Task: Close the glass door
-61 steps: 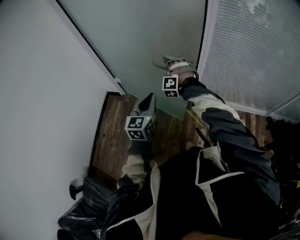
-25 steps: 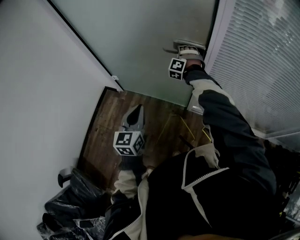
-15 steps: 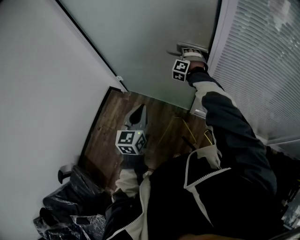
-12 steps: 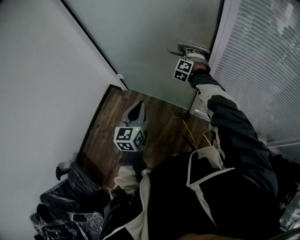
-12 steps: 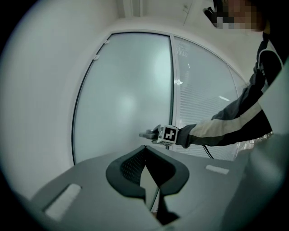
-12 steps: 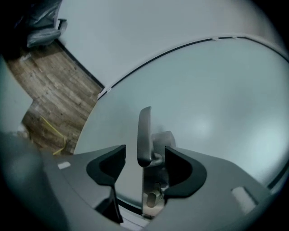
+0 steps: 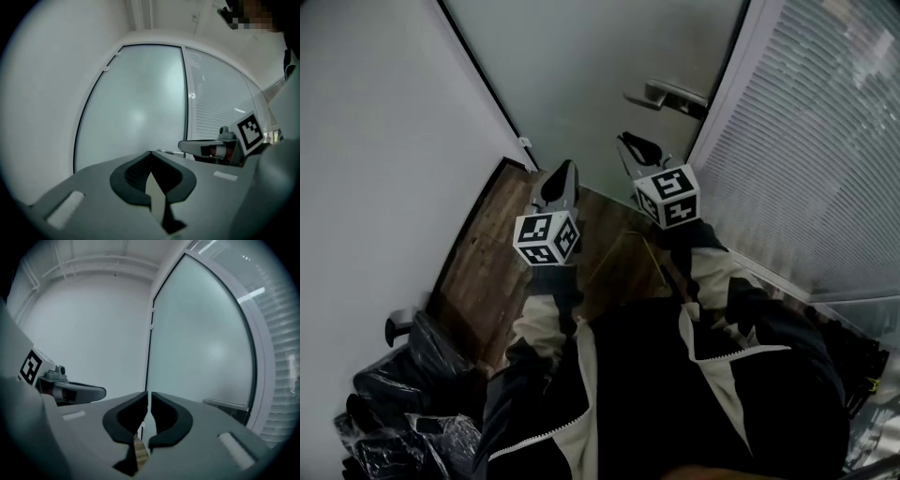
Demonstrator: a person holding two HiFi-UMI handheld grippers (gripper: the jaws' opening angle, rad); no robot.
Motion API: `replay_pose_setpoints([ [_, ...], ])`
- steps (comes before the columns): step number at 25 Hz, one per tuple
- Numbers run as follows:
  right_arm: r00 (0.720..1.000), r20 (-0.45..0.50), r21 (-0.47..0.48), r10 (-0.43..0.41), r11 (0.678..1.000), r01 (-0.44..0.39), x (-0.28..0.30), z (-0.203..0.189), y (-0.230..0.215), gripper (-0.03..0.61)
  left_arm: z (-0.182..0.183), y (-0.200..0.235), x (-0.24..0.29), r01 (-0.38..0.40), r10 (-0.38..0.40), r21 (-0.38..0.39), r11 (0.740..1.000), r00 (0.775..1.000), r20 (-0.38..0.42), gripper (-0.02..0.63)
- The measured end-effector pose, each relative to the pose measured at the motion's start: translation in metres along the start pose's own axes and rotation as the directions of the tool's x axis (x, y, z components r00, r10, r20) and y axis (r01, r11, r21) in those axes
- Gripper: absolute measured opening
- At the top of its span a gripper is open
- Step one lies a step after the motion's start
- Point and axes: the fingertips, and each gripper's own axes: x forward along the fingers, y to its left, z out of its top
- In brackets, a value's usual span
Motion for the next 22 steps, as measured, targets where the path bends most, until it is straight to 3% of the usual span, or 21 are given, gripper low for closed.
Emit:
replay_pose_setpoints([
  [2, 1.0, -0.001, 0.005, 0.001, 1.0, -0.001, -0.01, -0.007, 0.01, 0.002, -0.002, -0.01, 0.007, 0.007, -0.007, 0.009, 1.0, 1.0, 0.005, 0.003],
  [7, 0.998, -0.06, 0.005, -0.007, 1.0, 0.007, -0.016, -0.026, 0.01, 0.0, -0.008, -0.027, 0.015, 0.034, -0.034, 0.015, 0.999, 0.999, -0.011, 0.003],
  [22, 0.999, -0.043, -0.01, 0.005, 1.0, -0.006, -0.017, -0.017, 0.014, 0.0, -0.008, -0.042, 0.024, 0.06, -0.058, 0.048, 0.997, 0.998, -0.034, 0.003],
])
